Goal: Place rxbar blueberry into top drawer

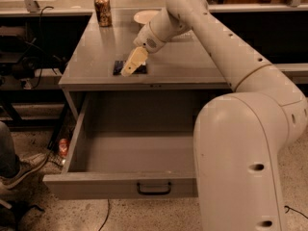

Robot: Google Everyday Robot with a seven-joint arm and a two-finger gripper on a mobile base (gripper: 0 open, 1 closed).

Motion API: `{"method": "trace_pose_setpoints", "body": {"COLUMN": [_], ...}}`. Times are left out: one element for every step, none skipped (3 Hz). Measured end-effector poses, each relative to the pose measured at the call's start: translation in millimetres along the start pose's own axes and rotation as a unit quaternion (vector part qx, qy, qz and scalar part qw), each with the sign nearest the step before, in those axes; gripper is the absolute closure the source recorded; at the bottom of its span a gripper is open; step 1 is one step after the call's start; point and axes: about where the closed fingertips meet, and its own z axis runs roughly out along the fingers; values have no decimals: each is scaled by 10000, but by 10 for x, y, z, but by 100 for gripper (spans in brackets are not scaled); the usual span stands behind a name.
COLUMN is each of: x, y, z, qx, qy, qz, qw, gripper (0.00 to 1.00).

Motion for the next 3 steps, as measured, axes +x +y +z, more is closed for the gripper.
{"method": "trace_pose_setpoints", "body": {"x": [57, 140, 182], "y": [-13, -44, -54], "z": [117, 170, 140], "qx": [-22, -27, -7], "qy": [62, 73, 38], "qz": [-46, -53, -27], "qw": [10000, 10000, 10000], "gripper": [0, 23, 46]}}
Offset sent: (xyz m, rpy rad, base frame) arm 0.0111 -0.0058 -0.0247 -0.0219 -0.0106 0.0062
